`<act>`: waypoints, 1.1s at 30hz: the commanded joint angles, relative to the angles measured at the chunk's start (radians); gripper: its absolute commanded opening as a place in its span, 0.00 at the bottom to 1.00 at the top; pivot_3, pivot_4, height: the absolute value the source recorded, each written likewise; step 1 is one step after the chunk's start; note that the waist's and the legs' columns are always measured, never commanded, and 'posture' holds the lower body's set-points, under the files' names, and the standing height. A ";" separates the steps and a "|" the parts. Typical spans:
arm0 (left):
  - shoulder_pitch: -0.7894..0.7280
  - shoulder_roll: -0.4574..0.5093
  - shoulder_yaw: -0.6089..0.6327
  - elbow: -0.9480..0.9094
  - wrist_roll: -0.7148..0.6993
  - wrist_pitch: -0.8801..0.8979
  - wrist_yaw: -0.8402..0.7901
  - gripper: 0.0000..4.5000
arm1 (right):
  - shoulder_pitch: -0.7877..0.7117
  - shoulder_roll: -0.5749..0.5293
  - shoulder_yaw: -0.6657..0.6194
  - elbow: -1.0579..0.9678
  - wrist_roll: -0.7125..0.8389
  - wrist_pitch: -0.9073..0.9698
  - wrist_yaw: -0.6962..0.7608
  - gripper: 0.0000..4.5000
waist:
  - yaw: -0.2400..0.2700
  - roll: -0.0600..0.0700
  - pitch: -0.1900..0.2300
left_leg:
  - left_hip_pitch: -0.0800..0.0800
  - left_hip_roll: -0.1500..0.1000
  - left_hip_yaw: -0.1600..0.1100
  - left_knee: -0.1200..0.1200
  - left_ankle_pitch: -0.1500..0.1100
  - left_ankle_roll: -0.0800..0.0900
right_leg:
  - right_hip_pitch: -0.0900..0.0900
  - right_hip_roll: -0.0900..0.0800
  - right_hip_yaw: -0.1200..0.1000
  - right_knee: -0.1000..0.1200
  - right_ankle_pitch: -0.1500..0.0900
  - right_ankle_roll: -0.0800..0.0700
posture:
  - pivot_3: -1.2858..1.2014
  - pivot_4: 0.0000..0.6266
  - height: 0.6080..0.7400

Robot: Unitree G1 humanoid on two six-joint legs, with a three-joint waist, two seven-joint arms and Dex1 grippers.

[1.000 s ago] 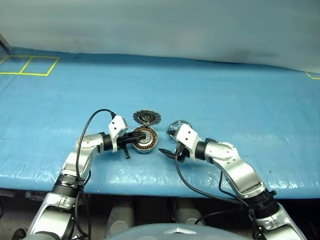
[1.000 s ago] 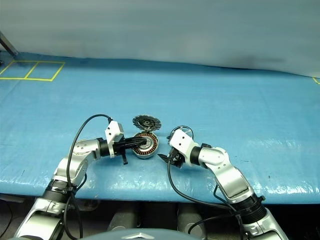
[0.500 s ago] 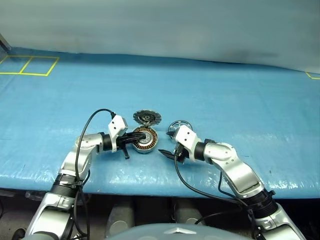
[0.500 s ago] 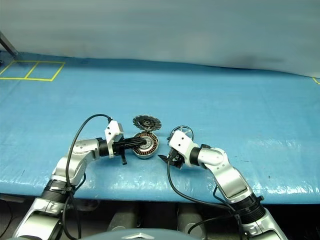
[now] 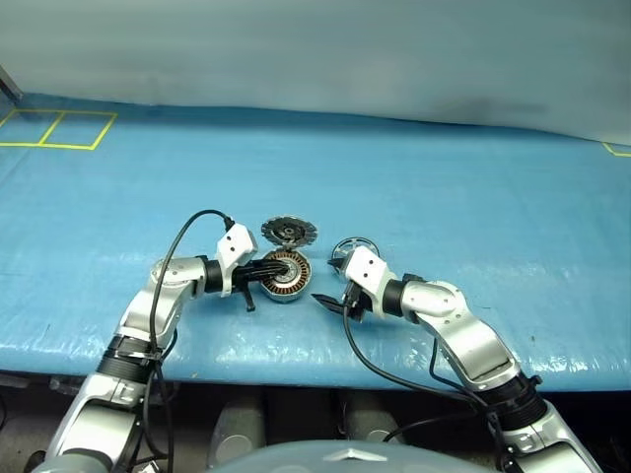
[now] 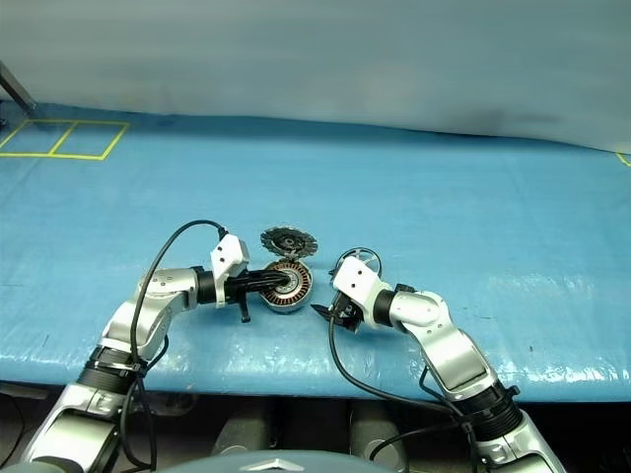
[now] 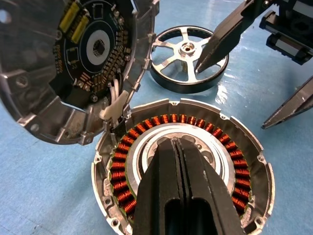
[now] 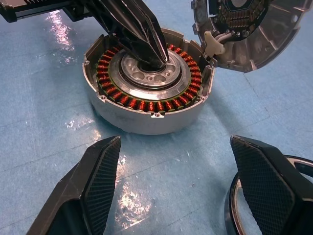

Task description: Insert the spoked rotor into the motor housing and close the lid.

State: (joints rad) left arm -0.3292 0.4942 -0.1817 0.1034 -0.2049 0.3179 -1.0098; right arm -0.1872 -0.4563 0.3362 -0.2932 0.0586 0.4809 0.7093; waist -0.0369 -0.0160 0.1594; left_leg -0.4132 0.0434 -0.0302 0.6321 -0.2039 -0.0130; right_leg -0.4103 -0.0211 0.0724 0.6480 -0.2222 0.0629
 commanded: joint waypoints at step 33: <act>0.087 -0.042 0.152 -0.126 -0.205 0.031 0.042 0.01 | -0.032 0.046 -0.062 -0.006 0.046 -0.043 -0.031 0.85 | -0.001 0.000 0.000 | -0.001 0.000 0.000 0.000 0.000 0.000 | -0.001 0.000 0.000 0.000 0.000 0.000 | 0.52 0.24 1.00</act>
State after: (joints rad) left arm -0.2494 0.4414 -0.0469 0.0239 -0.3864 0.3449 -0.9601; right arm -0.2067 -0.4141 0.3039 -0.2842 0.0926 0.4464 0.6904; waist -0.0379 -0.0161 0.1591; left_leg -0.4137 0.0434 -0.0301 0.6321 -0.2038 -0.0129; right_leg -0.4109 -0.0210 0.0728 0.6480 -0.2218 0.0633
